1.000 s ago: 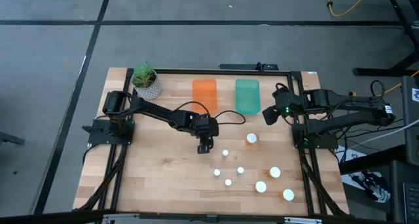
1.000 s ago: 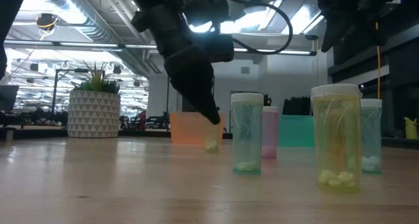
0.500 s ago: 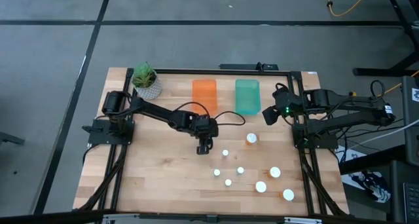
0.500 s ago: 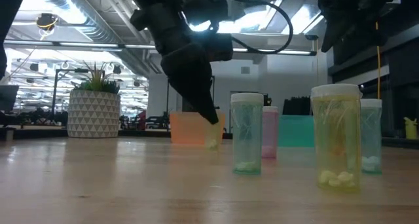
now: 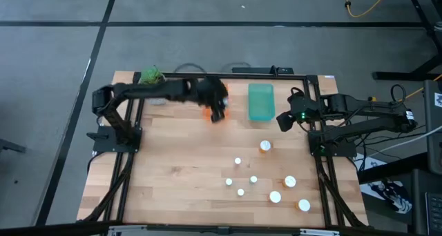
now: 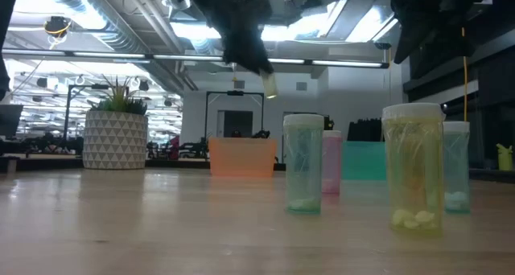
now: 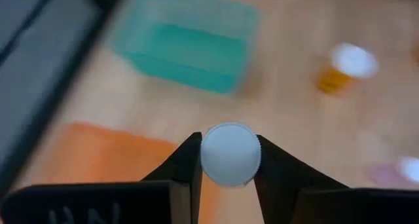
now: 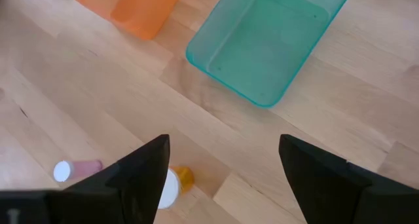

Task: Pick and place medicine bottles into bin by pill shape (circle, oval)
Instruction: Put the small yellow pill bottle into the orange bin, then put the small pink pill bottle into the orange bin

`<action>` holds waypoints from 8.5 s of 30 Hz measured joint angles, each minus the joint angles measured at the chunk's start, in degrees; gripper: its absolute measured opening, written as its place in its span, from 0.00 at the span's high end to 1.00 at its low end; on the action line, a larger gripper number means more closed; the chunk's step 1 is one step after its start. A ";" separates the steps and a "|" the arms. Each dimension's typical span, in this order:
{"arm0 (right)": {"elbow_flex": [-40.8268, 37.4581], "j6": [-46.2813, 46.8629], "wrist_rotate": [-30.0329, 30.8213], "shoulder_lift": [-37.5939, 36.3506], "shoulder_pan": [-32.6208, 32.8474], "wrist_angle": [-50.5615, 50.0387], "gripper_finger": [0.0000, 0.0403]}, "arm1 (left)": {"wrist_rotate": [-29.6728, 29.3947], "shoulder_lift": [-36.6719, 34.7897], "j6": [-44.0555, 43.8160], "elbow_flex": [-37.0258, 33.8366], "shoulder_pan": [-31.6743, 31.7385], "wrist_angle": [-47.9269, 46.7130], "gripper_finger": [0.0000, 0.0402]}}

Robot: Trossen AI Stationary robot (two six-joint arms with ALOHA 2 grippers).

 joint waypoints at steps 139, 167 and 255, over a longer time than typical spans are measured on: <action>0.02 -13.61 -5.02 -17.81 0.07 -2.72 0.28 | -4.50 24.65 -16.04 9.27 -26.60 3.94 0.54; 0.02 -13.90 -5.01 -17.79 0.04 -2.74 0.28 | -3.48 24.73 -16.15 9.27 -27.08 7.61 0.54; 0.02 1.68 4.33 -17.59 0.02 -3.96 0.28 | 3.16 -4.05 9.13 -15.24 7.85 3.10 0.77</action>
